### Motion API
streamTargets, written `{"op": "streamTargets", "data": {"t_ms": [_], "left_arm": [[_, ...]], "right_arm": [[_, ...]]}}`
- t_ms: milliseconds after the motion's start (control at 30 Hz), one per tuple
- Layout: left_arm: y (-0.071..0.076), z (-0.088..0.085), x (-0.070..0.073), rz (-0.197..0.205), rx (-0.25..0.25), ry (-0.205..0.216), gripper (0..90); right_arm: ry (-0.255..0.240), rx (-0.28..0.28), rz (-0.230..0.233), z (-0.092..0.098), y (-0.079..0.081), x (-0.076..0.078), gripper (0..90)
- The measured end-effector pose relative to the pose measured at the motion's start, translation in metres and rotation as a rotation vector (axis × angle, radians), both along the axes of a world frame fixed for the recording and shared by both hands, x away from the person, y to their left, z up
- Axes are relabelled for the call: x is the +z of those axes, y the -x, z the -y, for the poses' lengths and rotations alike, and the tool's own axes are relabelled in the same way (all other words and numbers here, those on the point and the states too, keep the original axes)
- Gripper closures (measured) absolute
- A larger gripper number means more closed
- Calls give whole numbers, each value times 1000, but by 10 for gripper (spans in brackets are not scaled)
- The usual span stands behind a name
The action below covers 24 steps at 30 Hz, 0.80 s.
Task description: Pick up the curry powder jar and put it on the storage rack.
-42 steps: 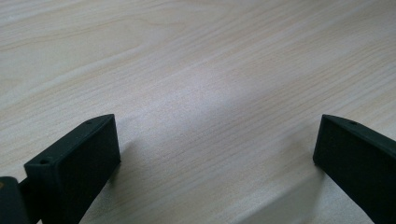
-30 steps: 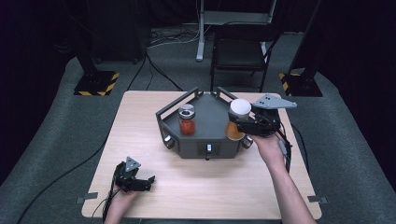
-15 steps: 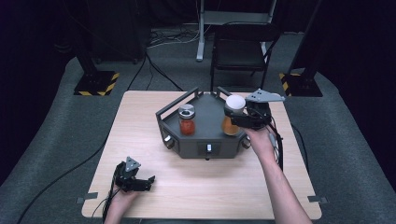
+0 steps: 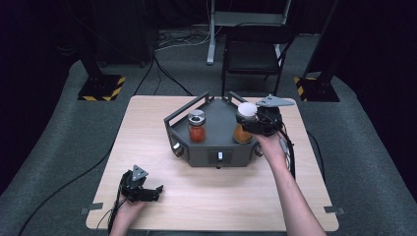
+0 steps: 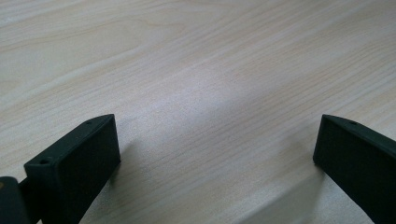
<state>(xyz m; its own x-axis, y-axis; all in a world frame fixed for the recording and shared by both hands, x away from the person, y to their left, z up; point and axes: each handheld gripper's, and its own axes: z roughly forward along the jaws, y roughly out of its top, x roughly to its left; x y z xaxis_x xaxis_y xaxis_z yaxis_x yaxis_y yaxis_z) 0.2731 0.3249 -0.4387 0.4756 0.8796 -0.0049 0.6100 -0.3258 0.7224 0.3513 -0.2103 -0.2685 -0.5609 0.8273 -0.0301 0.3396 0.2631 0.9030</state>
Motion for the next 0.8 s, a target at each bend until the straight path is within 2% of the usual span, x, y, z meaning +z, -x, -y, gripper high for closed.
{"op": "streamTargets", "data": {"t_ms": [33, 133, 800], "left_arm": [[0, 0, 0, 0, 0, 0, 3], [0, 0, 0, 0, 0, 0, 3], [0, 0, 0, -1, -1, -2, 3]], "right_arm": [[5, -3, -6, 0, -1, 0, 325], [-21, -6, -5, 5, -3, -5, 326], [-23, 17, -42, 9, -10, -5, 325]]}}
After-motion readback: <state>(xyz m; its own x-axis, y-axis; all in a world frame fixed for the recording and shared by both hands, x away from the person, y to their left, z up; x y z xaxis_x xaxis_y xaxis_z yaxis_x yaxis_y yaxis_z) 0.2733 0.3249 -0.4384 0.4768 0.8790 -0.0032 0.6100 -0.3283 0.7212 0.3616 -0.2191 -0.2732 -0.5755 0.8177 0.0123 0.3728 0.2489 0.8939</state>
